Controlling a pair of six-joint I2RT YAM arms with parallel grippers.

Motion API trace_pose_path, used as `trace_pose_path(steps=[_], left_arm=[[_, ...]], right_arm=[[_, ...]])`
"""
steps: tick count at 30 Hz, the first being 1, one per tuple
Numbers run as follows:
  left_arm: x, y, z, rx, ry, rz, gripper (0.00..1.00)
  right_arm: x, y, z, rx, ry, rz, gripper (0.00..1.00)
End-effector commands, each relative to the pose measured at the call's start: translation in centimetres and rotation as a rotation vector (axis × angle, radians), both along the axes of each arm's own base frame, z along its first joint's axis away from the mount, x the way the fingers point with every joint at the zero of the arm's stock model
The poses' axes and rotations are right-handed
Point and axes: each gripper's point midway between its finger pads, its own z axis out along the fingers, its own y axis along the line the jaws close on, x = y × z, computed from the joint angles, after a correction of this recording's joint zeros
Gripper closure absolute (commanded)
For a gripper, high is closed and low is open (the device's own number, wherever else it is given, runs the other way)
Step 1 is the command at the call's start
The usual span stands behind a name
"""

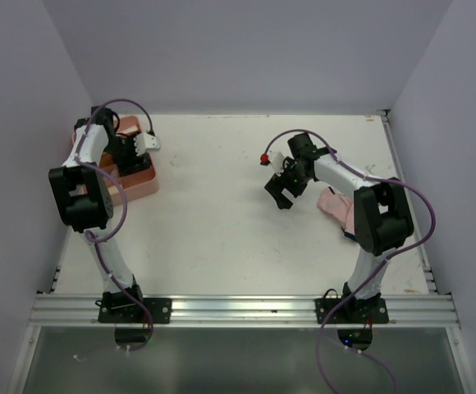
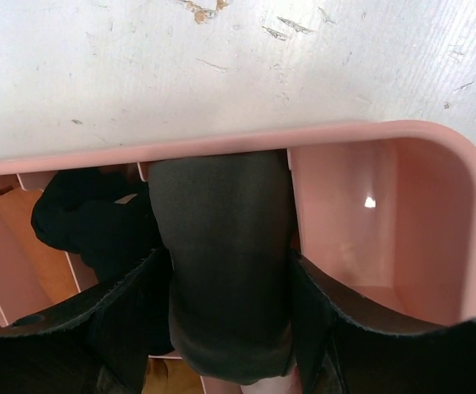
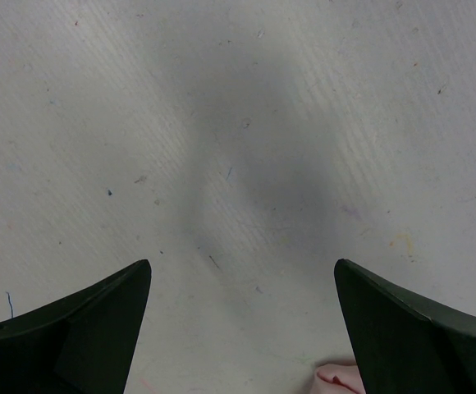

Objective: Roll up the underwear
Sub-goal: Place the rolled underwear into the container

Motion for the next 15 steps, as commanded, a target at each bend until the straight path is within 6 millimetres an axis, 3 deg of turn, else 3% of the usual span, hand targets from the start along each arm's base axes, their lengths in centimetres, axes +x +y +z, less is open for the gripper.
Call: trace_pose_path(steps=[1, 6, 7, 8, 15], left_arm=[[-0.5, -0.2, 2.8, 0.0, -0.023, 0.018, 0.36], [-0.3, -0.3, 3.9, -0.001, -0.057, 0.02, 0.3], [-0.2, -0.3, 4.1, 0.0, -0.063, 0.022, 0.2], [-0.2, -0.3, 4.3, -0.005, -0.068, 0.026, 0.18], [0.6, -0.6, 6.5, -0.027, -0.122, 0.03, 0.17]], right_arm=[[0.5, 0.2, 2.0, 0.025, -0.059, 0.014, 0.01], [0.7, 0.4, 2.1, 0.028, -0.063, 0.014, 0.01], [0.7, 0.3, 2.1, 0.025, -0.062, 0.015, 0.01], [0.7, 0.4, 2.1, 0.027, -0.063, 0.016, 0.01], [0.8, 0.4, 2.0, 0.025, -0.056, 0.016, 0.01]])
